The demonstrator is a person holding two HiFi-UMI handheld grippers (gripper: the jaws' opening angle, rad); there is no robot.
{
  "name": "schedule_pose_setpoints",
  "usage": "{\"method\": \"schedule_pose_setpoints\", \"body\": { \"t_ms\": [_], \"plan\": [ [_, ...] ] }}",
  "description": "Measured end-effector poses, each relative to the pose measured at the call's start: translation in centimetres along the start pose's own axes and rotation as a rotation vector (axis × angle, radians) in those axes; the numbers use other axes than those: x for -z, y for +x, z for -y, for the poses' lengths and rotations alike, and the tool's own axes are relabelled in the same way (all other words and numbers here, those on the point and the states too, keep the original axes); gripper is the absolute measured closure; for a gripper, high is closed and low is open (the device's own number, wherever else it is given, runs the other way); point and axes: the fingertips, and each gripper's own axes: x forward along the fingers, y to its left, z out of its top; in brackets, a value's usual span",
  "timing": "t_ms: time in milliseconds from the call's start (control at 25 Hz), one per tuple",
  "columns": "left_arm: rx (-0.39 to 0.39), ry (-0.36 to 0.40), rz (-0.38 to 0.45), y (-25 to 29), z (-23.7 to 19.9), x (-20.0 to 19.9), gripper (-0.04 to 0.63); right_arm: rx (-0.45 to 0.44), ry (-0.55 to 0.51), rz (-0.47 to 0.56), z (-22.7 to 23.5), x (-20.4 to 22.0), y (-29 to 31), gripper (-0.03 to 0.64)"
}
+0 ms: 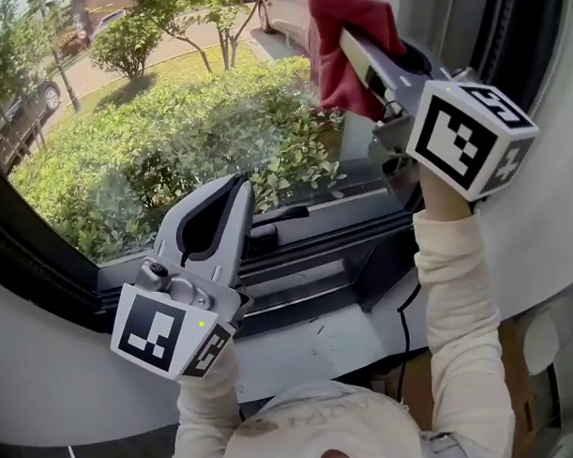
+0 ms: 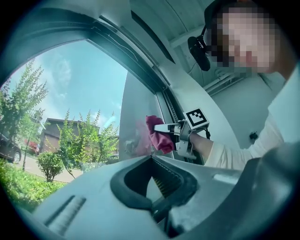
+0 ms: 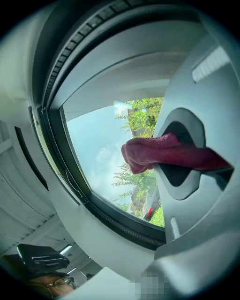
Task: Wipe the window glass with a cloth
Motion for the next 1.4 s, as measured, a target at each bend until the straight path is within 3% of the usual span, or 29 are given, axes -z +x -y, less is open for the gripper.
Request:
{"method": "schedule_pose_setpoints", "body": {
  "t_ms": [280, 720, 1040, 1400],
  "plan": [
    [0.010, -0.008, -0.003, 1.3, 1.3, -0.1, 0.495, 0.054, 0.012, 0.015, 3.2, 0.5, -1.8, 0.543],
    [-0.011, -0.004, -0.037, 0.9, 0.3, 1.5, 0.495, 0.095, 0.061, 0.010, 3.4, 6.3, -4.0, 0.543],
    [-0.020, -0.025, -0.013, -2.6, -3.0, 2.0, 0.495, 0.069, 0.044, 0.024, -3.0, 7.3, -1.4, 0.545],
    [-0.033, -0.007, -0.025, -8.2, -7.5, 2.1, 0.495, -0.013, 0.007, 0.044, -14.2, 7.6, 3.5, 0.545]
  ]
}}
